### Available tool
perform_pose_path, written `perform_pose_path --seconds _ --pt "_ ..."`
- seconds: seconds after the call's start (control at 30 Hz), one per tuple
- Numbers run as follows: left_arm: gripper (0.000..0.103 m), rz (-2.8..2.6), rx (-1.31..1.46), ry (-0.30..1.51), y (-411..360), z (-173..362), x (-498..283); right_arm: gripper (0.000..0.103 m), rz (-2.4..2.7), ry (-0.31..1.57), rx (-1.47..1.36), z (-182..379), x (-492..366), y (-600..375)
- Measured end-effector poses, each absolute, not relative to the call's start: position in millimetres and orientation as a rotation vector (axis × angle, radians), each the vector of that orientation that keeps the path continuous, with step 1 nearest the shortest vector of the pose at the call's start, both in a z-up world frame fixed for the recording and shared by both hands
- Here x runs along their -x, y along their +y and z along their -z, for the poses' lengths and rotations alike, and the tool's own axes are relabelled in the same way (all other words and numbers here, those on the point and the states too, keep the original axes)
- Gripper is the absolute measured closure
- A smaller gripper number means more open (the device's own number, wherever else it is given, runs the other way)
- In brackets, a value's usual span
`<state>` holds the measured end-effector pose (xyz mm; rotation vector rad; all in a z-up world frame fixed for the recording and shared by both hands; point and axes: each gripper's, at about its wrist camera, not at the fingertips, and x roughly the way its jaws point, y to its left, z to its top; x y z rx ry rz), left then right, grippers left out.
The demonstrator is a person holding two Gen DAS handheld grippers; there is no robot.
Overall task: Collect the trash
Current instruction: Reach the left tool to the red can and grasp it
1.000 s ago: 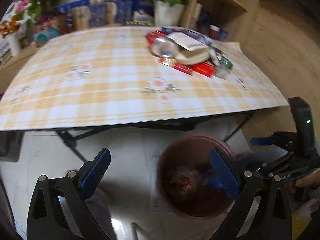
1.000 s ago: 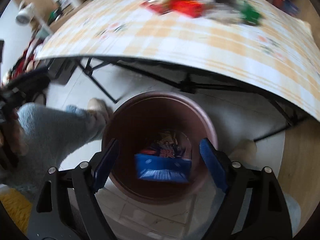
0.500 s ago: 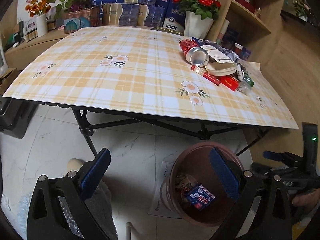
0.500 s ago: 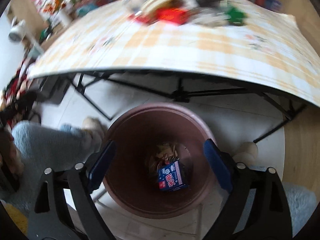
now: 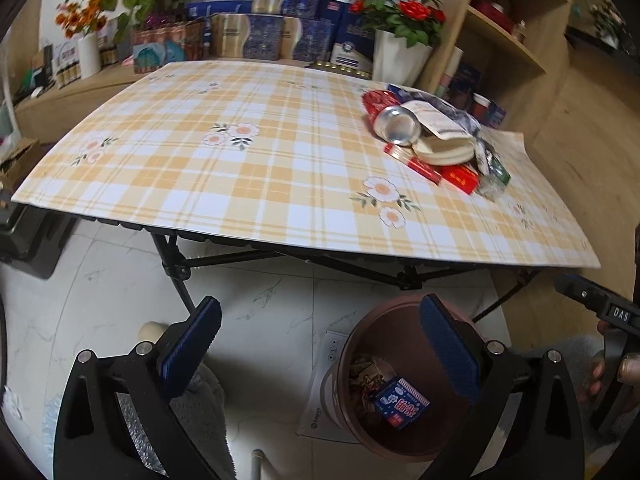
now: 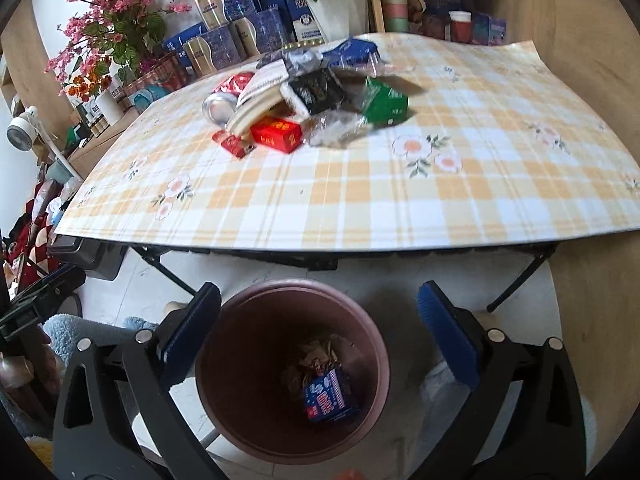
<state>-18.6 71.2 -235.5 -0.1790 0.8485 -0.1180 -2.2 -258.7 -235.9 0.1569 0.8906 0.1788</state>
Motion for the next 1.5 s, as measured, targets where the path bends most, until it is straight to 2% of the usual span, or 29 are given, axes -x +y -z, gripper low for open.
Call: perform_pose_path --seconds 0.33,0.53,0.67,0.97,1.07,1.33,1.43,1.47,1.5 --pt "0.007 0.181 0.292 0.864 68.8 205.9 -30.7 0.006 -0.142 0.884 -0.231 227.3 -19.7 -287.9" --pt "0.018 0.263 0.382 0.864 59.2 186.0 -100.6 0.006 -0.113 0.831 -0.281 216.8 -37.1 -305.6" --pt "0.032 0.334 0.491 0.906 50.1 185.8 -163.3 0.006 -0.133 0.841 -0.294 212.2 -54.3 -313.5" --pt "0.050 0.357 0.667 1.021 46.0 222.2 -272.2 0.006 -0.092 0.842 -0.295 208.5 -88.5 -333.1" --pt "0.056 0.361 0.700 1.062 44.9 238.7 -289.8 0.006 -0.086 0.849 -0.302 211.0 -94.8 -338.1" --pt "0.056 0.414 0.789 1.104 39.8 262.3 -312.0 0.006 -0.106 0.871 -0.305 217.6 -105.8 -338.5" --pt "0.064 0.438 0.765 1.120 30.6 264.0 -314.8 0.006 -0.122 0.875 -0.302 217.6 -108.6 -334.7" --pt "0.075 0.443 0.753 1.127 27.9 264.4 -315.5 0.006 -0.128 0.875 -0.299 216.9 -109.6 -332.9" --pt "0.077 0.450 0.747 1.127 26.5 263.9 -315.2 0.006 -0.133 0.874 -0.296 215.7 -110.6 -331.2"
